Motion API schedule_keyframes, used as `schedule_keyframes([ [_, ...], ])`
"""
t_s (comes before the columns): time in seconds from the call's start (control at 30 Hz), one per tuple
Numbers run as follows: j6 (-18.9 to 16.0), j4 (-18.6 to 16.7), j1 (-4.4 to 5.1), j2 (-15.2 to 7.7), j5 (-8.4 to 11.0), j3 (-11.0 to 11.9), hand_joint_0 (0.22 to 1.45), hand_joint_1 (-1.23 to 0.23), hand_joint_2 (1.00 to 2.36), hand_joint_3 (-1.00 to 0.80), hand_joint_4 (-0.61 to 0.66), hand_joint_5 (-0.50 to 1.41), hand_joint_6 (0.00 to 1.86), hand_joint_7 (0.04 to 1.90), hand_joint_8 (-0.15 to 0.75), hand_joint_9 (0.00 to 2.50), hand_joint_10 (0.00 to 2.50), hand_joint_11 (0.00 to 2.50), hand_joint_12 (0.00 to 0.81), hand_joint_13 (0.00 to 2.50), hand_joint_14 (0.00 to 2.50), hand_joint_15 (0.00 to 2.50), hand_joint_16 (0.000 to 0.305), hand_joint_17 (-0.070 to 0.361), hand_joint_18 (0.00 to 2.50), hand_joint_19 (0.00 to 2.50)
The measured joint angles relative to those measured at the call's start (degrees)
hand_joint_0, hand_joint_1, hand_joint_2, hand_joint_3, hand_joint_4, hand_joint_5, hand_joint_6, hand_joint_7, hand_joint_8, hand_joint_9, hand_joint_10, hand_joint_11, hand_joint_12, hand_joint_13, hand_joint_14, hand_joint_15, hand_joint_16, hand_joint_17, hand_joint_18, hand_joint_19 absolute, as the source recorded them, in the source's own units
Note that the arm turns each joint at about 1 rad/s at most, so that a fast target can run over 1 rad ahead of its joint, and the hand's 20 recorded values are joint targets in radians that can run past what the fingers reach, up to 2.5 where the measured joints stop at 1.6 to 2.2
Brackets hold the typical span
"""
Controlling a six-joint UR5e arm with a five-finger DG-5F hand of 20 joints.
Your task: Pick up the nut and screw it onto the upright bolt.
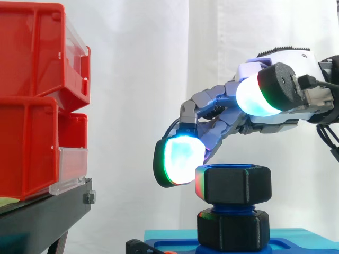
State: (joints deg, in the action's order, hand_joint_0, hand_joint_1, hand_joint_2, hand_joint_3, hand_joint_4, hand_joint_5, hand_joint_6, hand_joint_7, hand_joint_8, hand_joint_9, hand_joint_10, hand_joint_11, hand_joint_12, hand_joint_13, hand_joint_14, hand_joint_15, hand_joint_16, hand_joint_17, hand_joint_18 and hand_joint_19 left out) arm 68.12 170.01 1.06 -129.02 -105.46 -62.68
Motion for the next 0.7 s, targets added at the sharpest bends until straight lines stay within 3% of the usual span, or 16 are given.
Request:
schedule_keyframes([
  [0.7,0.2,-1.1,0.52,0.0,-0.01,0.0,0.5,-0.16,1.0,-0.5,0.23,-0.12,0.5,0.87,0.258,0.67,0.0,0.0,0.334,0.23,0.0,0.0,0.045,0.102,0.0,0.0],
])
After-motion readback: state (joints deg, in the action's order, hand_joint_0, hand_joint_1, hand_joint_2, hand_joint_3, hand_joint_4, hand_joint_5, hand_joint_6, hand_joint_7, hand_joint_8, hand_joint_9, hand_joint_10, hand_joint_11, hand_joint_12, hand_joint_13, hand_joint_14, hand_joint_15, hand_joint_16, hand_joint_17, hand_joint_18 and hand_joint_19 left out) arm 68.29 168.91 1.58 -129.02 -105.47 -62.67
